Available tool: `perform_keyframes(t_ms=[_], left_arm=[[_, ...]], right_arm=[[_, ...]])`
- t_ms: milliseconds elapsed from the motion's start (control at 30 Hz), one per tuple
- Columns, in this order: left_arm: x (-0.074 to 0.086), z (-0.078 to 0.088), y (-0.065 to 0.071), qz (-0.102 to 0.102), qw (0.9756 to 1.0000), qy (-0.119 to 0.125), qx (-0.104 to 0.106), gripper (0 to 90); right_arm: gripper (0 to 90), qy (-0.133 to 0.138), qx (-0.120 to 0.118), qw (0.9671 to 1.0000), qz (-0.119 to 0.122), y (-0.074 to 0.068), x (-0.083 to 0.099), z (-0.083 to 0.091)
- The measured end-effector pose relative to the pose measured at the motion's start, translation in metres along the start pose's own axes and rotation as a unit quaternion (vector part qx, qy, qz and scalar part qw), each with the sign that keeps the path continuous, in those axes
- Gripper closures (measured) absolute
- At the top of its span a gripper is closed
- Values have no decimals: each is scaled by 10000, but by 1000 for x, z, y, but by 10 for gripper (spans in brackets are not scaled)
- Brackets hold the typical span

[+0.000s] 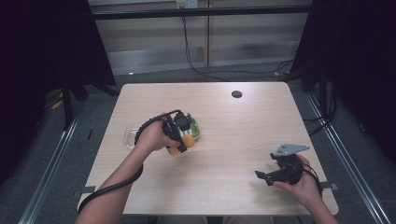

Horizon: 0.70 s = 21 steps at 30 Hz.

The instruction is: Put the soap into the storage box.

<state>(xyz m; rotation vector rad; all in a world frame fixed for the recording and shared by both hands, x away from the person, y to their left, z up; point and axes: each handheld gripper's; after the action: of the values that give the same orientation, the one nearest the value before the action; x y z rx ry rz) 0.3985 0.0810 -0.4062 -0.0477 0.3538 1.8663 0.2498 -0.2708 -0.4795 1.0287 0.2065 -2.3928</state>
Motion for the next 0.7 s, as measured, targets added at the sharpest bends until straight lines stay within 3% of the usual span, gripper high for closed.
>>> perform_keyframes(t_ms=[700], left_arm=[[-5, 10, -14, 40, 10000, 13, -26, 498]], right_arm=[[59, -12, 18, 10000, -6, -1, 0, 1]])
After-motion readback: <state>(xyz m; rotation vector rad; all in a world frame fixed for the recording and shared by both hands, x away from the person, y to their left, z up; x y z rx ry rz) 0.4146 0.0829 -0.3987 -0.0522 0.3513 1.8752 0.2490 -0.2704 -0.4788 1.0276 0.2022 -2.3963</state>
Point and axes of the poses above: each handheld gripper's, and its own axes: z roughly backward along the jaws, x roughly out of its underside, y roughly to its right, and after that the axes turned 10 degrees about x, right-handed
